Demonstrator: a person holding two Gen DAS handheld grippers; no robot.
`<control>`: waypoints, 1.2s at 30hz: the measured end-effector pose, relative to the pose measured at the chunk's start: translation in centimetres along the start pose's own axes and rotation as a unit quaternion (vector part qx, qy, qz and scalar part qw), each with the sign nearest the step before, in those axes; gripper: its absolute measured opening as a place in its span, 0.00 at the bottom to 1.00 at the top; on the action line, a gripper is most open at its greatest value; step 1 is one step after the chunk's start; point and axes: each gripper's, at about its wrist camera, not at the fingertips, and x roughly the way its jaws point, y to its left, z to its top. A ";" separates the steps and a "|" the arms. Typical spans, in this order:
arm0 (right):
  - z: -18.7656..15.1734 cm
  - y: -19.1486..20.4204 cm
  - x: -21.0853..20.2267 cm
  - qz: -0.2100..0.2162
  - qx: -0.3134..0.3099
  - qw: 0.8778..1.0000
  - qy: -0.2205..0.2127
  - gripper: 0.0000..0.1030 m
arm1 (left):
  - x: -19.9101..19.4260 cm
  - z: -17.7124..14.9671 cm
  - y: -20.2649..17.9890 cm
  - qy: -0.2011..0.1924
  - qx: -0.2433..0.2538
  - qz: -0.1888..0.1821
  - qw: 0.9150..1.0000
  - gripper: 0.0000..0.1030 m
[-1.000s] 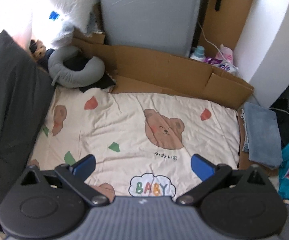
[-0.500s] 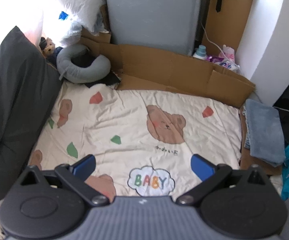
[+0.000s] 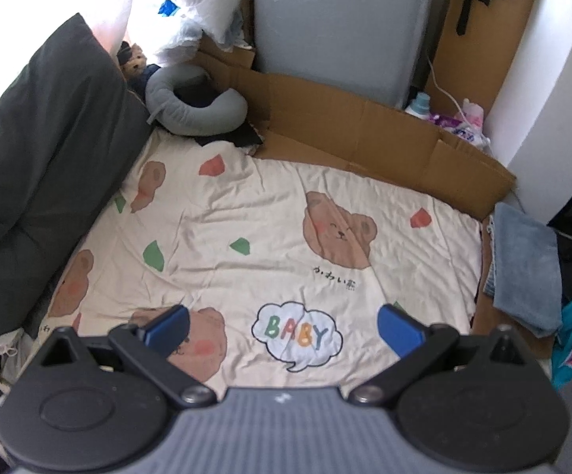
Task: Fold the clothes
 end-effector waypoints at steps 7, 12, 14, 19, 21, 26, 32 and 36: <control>-1.5 0.4 0.8 0.012 -0.013 1.000 0.017 0.99 | 1.0 -1.2 -1.4 0.018 0.002 0.009 1.000 0.99; -2.3 0.6 1.1 0.025 -0.025 0.999 0.026 0.99 | 1.2 -1.8 -2.6 0.028 0.002 0.000 1.000 0.99; -2.6 0.6 1.2 0.027 -0.028 0.999 0.030 0.99 | 1.2 -2.1 -3.1 0.030 0.002 -0.005 1.000 0.99; -3.2 0.6 1.8 0.037 -0.037 0.998 0.041 0.99 | 1.6 -2.3 -3.4 0.032 -0.016 -0.002 0.999 0.99; -3.3 0.7 2.1 0.043 -0.040 0.997 0.042 0.99 | 2.3 -2.4 -3.5 0.050 -0.025 -0.003 0.998 0.99; -3.5 0.6 2.5 0.054 -0.042 0.997 0.038 0.99 | 2.6 -2.2 -4.9 0.054 0.002 0.006 0.999 0.99; -3.3 0.7 3.1 0.058 -0.049 0.996 0.044 0.99 | 3.0 -2.0 -5.1 0.062 -0.001 -0.001 0.998 0.99; -3.4 1.3 3.3 0.052 -0.062 0.996 0.042 0.98 | 3.0 -2.0 -5.9 0.058 0.016 0.005 0.998 0.98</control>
